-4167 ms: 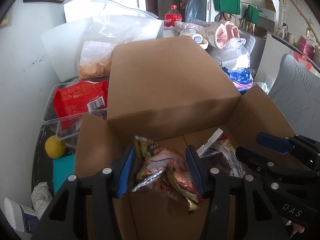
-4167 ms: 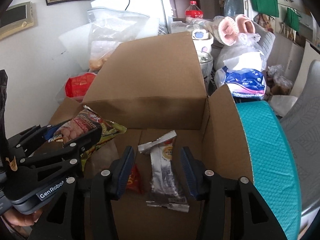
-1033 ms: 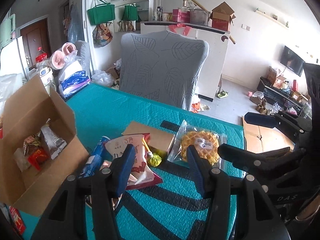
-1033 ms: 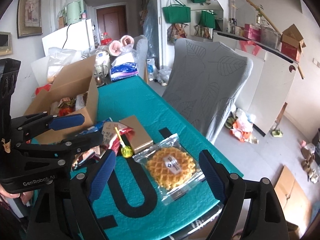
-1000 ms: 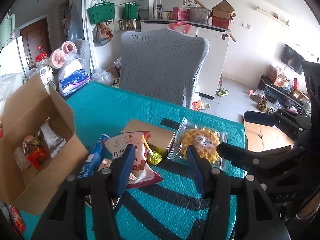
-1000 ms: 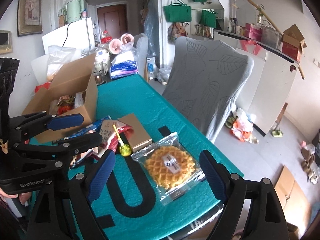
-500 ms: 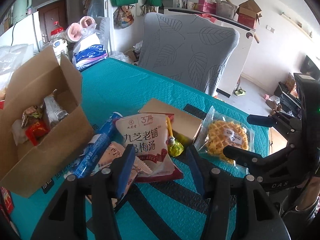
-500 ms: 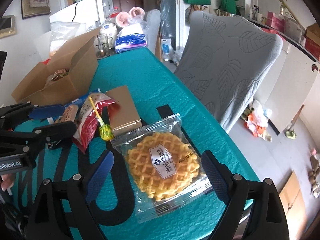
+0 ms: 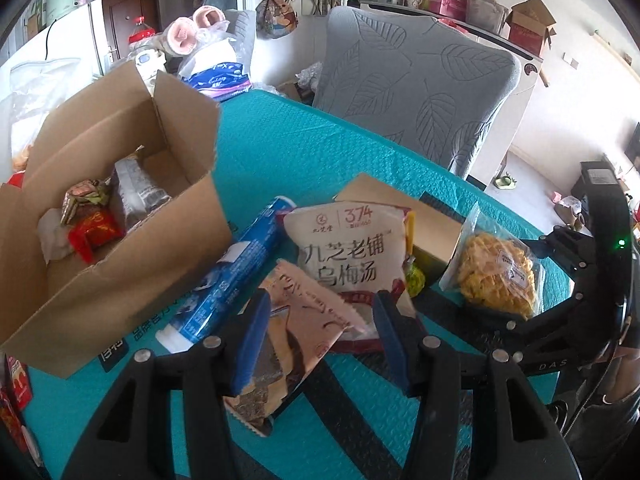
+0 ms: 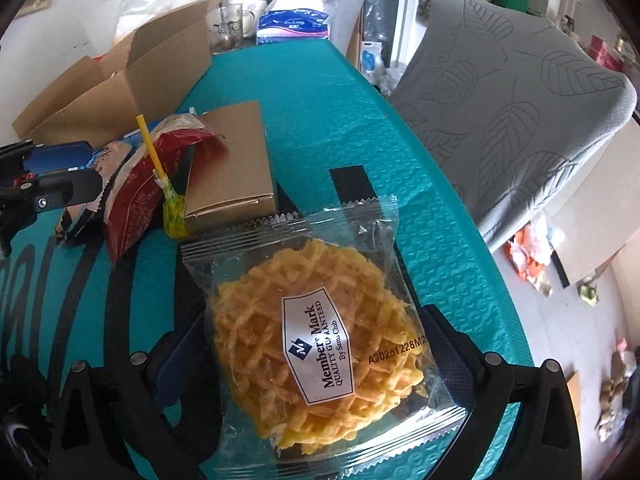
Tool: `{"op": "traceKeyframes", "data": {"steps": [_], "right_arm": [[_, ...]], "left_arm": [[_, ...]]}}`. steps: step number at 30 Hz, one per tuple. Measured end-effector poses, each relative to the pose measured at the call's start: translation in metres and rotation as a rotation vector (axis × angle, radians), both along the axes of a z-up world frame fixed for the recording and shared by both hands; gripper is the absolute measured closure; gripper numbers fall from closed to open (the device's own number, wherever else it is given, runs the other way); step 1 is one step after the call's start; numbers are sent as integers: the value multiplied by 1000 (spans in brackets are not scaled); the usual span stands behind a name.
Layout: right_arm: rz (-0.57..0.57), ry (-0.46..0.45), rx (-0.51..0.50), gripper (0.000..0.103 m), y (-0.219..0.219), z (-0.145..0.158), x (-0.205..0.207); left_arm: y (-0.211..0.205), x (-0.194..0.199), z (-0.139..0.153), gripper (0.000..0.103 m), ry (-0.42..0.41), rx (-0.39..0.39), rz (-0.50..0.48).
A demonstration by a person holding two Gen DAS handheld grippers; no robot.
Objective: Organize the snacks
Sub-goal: 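Grasp the seaweed snack bag with the left tool while the right tool grasps the waffle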
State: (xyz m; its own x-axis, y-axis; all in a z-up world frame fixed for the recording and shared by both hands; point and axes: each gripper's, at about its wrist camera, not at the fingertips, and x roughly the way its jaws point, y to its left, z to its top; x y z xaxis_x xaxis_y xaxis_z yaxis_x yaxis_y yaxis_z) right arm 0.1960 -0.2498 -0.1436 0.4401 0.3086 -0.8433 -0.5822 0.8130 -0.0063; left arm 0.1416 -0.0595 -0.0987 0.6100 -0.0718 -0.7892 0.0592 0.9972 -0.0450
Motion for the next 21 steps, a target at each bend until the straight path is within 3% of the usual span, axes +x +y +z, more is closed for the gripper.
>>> {"op": "traceKeyframes", "data": {"steps": [1, 3, 12, 16, 18, 21], "right_arm": [[2, -7, 5, 17, 1, 1, -4], [4, -4, 13, 19, 4, 2, -14], [-8, 6, 17, 19, 18, 3, -51], [-23, 23, 22, 18, 21, 5, -56], [-30, 27, 22, 18, 24, 5, -58], [-36, 36, 19, 17, 32, 3, -62]], "left_arm": [[3, -1, -1, 50, 3, -1, -1], [8, -3, -2, 50, 5, -12, -13], [30, -12, -2, 50, -10, -14, -4], [31, -19, 3, 50, -49, 51, -21], [33, -20, 1, 50, -40, 81, -23], [45, -17, -8, 50, 2, 57, -10]]}}
